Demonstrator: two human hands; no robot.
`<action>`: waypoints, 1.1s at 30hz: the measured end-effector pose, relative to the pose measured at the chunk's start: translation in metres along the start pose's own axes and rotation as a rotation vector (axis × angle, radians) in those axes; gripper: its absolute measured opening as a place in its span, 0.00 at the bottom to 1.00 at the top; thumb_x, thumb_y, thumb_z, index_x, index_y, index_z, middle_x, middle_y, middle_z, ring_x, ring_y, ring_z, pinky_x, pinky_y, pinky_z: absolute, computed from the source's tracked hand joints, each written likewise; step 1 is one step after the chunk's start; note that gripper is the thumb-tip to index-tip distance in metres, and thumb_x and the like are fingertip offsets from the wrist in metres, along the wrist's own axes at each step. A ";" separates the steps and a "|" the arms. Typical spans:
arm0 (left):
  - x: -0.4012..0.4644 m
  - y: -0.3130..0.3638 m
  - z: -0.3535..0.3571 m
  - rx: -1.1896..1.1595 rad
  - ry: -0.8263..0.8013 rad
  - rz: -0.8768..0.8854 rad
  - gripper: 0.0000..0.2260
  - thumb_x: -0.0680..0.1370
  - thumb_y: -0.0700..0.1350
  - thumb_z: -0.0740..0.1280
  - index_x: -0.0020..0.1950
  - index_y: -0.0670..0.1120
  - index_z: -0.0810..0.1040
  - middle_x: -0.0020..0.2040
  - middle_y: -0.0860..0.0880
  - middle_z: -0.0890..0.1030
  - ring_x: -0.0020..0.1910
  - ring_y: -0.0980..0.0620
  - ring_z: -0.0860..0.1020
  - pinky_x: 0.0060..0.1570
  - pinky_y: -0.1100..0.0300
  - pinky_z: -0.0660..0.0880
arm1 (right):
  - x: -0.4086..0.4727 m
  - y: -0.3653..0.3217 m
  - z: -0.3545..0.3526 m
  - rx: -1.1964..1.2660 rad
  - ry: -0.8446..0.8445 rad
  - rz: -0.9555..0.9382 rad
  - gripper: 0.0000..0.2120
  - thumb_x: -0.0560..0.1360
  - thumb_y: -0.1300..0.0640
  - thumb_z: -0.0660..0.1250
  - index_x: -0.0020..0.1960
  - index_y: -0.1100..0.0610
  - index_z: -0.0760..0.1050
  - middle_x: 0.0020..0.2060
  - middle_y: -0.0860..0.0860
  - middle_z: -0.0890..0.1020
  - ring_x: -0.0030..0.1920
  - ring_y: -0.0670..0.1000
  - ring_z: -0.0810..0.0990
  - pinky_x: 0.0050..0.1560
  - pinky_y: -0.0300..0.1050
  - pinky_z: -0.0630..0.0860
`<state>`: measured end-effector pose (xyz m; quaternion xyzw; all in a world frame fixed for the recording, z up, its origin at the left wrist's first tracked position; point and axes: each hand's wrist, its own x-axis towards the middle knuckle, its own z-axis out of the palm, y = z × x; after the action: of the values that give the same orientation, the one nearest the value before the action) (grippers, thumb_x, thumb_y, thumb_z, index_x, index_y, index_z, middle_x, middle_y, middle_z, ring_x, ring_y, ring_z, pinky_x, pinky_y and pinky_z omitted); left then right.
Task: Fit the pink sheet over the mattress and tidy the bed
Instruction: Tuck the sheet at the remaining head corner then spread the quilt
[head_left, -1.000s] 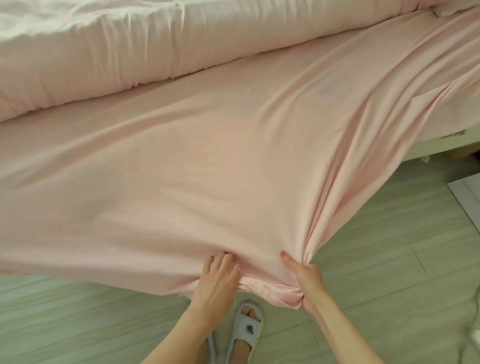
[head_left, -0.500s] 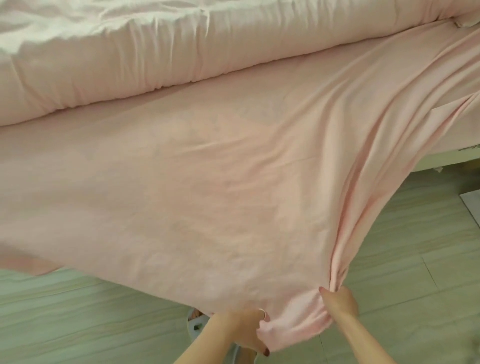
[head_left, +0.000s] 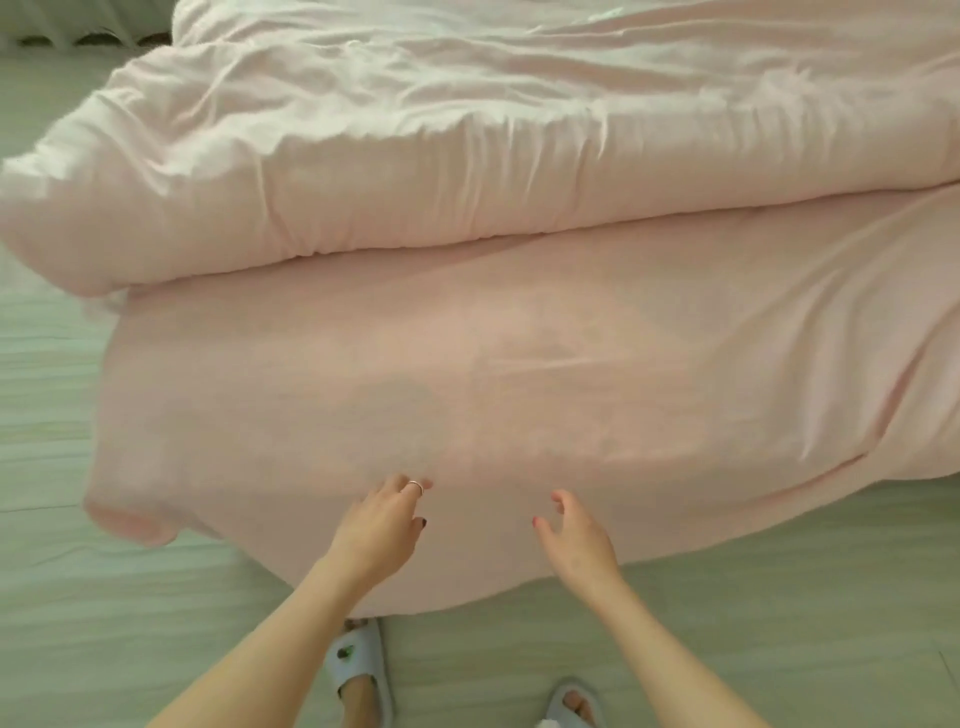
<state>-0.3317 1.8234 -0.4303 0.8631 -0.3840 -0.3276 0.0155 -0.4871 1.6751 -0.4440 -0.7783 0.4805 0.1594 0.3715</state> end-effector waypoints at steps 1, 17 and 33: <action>0.003 -0.026 -0.011 0.037 0.062 -0.016 0.23 0.80 0.44 0.58 0.74 0.50 0.58 0.72 0.50 0.63 0.69 0.47 0.66 0.64 0.55 0.65 | 0.006 -0.025 0.009 -0.062 0.014 -0.060 0.22 0.79 0.54 0.60 0.71 0.58 0.63 0.68 0.55 0.71 0.69 0.54 0.68 0.66 0.43 0.64; 0.073 -0.259 -0.065 0.388 0.312 0.128 0.31 0.52 0.49 0.82 0.53 0.49 0.81 0.58 0.43 0.79 0.59 0.41 0.69 0.54 0.30 0.67 | 0.107 -0.248 0.122 -0.754 0.348 -0.456 0.18 0.54 0.57 0.81 0.40 0.53 0.79 0.37 0.52 0.80 0.38 0.56 0.79 0.33 0.48 0.72; 0.071 -0.241 -0.074 0.459 0.187 0.424 0.10 0.54 0.43 0.76 0.23 0.51 0.75 0.22 0.55 0.73 0.25 0.53 0.75 0.30 0.63 0.67 | 0.085 -0.217 0.108 -0.521 -0.095 -0.409 0.09 0.72 0.54 0.67 0.45 0.59 0.81 0.46 0.56 0.82 0.50 0.58 0.79 0.48 0.48 0.75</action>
<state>-0.0970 1.9285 -0.4790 0.7713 -0.6158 -0.1413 -0.0764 -0.2458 1.7577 -0.4759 -0.9191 0.2396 0.2352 0.2062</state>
